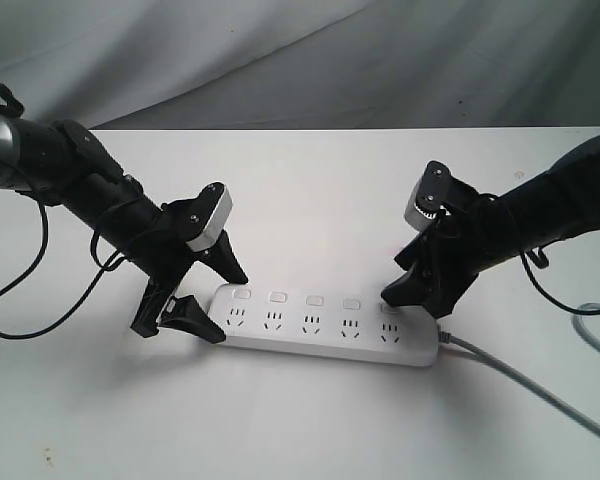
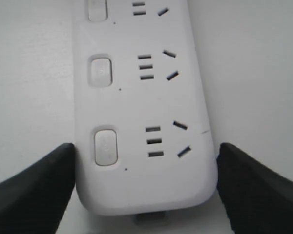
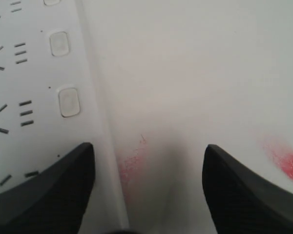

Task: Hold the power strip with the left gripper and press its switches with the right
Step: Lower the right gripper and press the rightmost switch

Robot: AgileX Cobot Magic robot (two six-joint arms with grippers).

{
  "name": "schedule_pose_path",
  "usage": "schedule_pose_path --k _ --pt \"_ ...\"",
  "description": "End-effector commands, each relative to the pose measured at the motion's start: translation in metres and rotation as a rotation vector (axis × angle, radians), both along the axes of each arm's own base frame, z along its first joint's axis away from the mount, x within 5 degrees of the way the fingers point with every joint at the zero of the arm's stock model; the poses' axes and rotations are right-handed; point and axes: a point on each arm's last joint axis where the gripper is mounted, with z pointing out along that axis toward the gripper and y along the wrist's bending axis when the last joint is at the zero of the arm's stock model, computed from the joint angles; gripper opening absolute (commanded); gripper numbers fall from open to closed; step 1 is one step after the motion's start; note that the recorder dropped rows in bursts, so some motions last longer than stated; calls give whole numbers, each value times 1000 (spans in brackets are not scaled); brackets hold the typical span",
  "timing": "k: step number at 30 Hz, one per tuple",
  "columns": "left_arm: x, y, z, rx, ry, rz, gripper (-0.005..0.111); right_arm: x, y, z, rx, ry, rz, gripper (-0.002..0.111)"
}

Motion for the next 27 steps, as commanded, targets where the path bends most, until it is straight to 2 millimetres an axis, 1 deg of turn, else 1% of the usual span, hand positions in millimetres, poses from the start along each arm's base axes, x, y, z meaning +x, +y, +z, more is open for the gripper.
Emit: schedule_pose_path --k 1,4,8,11,14,17,19,22,25,27 --pt "1 -3 2 -13 -8 -4 34 -2 -8 -12 -113 -32 60 59" --pt "1 -3 2 -13 -8 -4 34 -1 -8 -12 -127 -38 68 59" --pt "1 -3 2 -13 -8 -4 34 -2 -3 -13 -138 -47 87 59" --pt "1 -3 2 -13 -8 -4 34 -3 4 -18 -182 -73 122 59" --pt "1 -3 2 -13 -8 -4 34 -4 7 -26 -203 -67 125 59" --pt "1 -3 2 -13 -8 -4 34 -6 6 -30 -203 -44 100 59" --pt "1 -3 2 -13 -8 -4 34 -5 7 -29 -175 -33 59 59" --pt "1 -3 2 -13 -8 -4 34 -4 14 -16 -69 -36 19 59" --pt "1 -3 2 -13 -8 -4 34 -5 20 8 94 -49 26 59" --pt "1 -3 2 -13 -9 -3 34 -4 19 20 130 -70 11 59"
